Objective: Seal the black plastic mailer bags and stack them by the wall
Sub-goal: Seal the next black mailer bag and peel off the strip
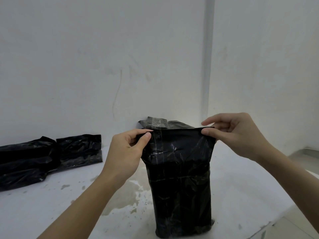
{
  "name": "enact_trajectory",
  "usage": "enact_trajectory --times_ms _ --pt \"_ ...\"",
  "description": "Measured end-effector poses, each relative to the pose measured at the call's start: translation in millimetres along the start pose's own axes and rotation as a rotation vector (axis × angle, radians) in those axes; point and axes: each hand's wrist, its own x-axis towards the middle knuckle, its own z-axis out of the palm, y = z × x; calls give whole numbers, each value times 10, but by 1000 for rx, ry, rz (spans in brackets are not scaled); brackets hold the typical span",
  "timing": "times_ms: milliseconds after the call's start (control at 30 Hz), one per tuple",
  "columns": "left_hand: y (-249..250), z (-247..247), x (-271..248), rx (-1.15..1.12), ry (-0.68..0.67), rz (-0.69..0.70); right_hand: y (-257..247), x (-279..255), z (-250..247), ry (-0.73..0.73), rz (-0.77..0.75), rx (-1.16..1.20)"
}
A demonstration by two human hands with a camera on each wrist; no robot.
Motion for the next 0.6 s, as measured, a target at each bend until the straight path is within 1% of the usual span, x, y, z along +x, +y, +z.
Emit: enact_trajectory --times_ms 200,400,500,600 --pt "-13 27 26 11 4 -26 35 21 -20 -3 -10 8" --pt "19 39 28 14 -20 -43 44 39 -37 -16 37 31" --pt "40 49 24 -12 -40 -87 58 56 -64 -14 69 43" --pt "47 74 35 -87 -33 -165 66 70 -99 -6 102 34"
